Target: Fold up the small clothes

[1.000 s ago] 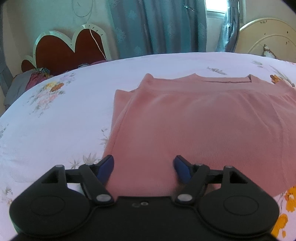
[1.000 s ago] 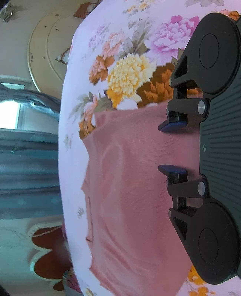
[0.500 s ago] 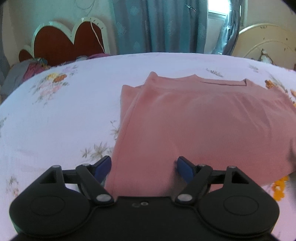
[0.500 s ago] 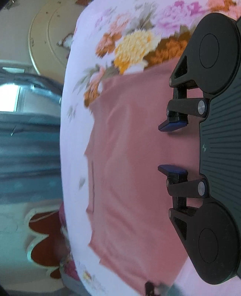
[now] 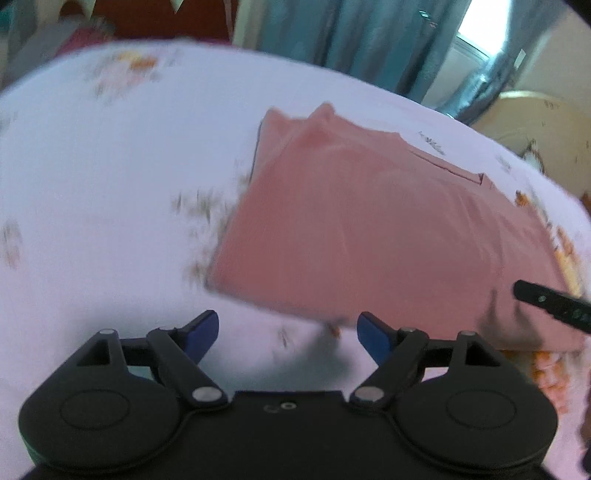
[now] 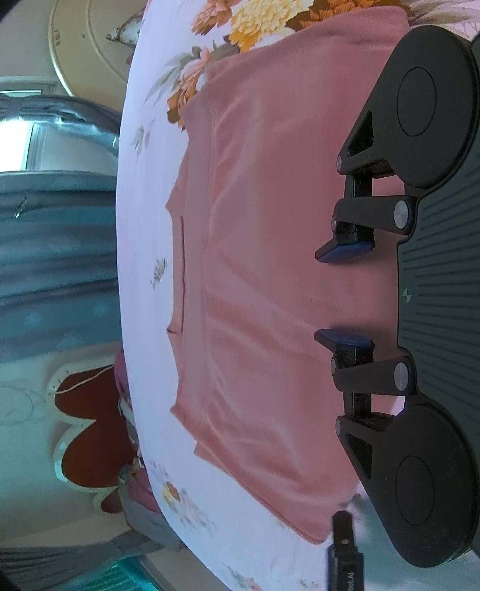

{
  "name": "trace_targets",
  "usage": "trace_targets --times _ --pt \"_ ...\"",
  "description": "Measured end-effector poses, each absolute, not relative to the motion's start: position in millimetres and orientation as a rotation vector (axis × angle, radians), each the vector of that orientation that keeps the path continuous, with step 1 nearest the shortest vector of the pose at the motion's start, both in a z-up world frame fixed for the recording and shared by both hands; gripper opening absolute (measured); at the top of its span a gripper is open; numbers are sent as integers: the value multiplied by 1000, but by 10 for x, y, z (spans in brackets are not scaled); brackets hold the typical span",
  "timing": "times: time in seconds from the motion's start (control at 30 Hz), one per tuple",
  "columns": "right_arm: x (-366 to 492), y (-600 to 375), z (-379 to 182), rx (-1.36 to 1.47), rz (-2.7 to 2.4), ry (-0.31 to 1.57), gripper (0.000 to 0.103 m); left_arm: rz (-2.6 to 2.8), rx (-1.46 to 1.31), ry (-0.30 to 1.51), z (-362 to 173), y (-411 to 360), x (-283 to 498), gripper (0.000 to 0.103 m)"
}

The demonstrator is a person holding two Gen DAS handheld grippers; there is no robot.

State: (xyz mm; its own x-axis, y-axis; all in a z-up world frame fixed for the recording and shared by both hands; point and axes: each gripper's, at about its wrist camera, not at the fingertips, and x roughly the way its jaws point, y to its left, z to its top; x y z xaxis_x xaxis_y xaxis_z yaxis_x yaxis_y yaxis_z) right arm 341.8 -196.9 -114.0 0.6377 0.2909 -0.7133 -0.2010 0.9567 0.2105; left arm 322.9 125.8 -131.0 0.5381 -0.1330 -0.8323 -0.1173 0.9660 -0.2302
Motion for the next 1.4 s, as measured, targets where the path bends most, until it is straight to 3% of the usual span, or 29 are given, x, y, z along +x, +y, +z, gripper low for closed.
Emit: trace_targets --times 0.2,0.3,0.53,0.63,0.83,0.97,1.4 --pt "3445 -1917 -1115 125 288 821 40 -41 -488 995 -1441 1363 3115 82" --pt "3519 -1882 -1138 126 284 819 40 -54 -587 951 -1512 1380 3205 90" --pt "3716 -1788 -1120 88 272 778 39 -97 -762 798 -1691 1384 3551 87" --pt "3823 -1711 -1154 42 268 762 39 -97 -818 746 -1754 1416 3695 80" --pt "4096 -1686 -1258 53 217 755 39 -77 -863 681 -1860 1436 3917 50" --pt "4144 -1570 -1528 -33 222 787 39 -39 -896 680 -1965 1474 3956 14" --pt "4123 -1492 -1528 -107 220 771 39 -6 -871 622 -1826 1457 3832 11"
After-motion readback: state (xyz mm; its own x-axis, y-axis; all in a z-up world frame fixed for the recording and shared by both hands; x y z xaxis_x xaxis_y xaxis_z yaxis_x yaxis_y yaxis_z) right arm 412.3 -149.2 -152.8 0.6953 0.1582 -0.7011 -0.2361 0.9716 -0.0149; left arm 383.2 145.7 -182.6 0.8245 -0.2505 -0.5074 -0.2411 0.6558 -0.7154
